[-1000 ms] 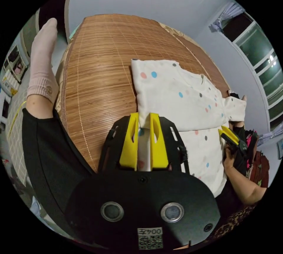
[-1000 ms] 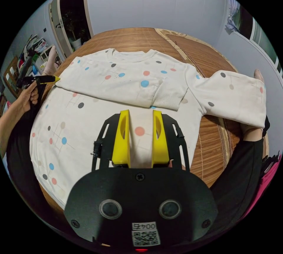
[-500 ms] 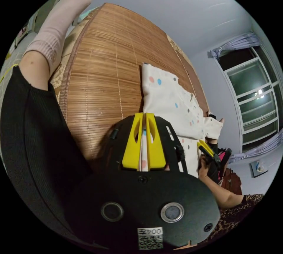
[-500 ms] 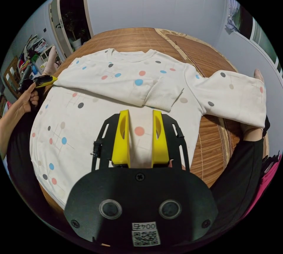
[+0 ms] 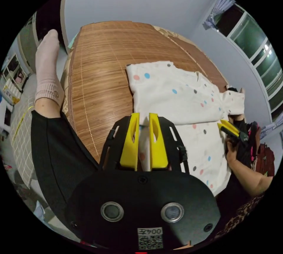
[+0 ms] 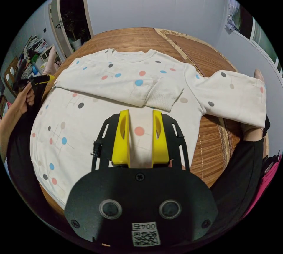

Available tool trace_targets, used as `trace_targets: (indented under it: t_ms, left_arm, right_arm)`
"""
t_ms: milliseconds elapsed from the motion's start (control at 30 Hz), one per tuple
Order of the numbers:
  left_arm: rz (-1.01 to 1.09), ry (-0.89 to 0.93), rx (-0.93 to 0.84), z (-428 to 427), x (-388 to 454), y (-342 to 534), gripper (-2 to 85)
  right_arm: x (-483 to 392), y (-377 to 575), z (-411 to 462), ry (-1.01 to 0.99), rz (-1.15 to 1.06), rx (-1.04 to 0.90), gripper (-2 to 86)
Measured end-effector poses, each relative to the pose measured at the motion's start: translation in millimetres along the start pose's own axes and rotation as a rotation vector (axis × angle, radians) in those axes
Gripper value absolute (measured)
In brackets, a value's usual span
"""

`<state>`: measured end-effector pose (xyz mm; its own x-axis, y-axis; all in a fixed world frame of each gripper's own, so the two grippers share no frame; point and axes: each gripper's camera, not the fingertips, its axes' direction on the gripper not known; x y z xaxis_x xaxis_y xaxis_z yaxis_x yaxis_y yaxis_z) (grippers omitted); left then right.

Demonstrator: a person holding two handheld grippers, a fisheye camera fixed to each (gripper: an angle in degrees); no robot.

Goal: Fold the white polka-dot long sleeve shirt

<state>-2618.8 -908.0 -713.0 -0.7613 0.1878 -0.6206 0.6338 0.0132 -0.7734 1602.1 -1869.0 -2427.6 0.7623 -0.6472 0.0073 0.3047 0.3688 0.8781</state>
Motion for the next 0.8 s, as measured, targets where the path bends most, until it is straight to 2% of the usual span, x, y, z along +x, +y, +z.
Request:
trace_targets:
  t_ms: [167, 300, 533, 700, 800]
  left_arm:
    - [-0.115, 0.180, -0.014, 13, -24, -47, 7.7]
    - [-0.095, 0.059, -0.082, 44, -12, -84, 9.0]
    - [-0.089, 0.004, -0.134, 89, 10, -100, 7.5]
    - [0.099, -0.233, 0.023, 86, 71, -75, 3.7]
    - [0.101, -0.213, 0.019, 99, 69, -63, 2.8]
  right_arm:
    - [-1, 0, 1, 0.006, -0.003, 0.000, 12.4]
    - [-1, 0, 1, 0.005, -0.002, 0.000, 12.4]
    - [-2, 0, 2, 0.017, -0.007, 0.003, 12.4]
    - [0, 0, 3, 0.004, 0.006, 0.005, 12.2]
    - [-1, 0, 3, 0.006, 0.005, 0.005, 12.2]
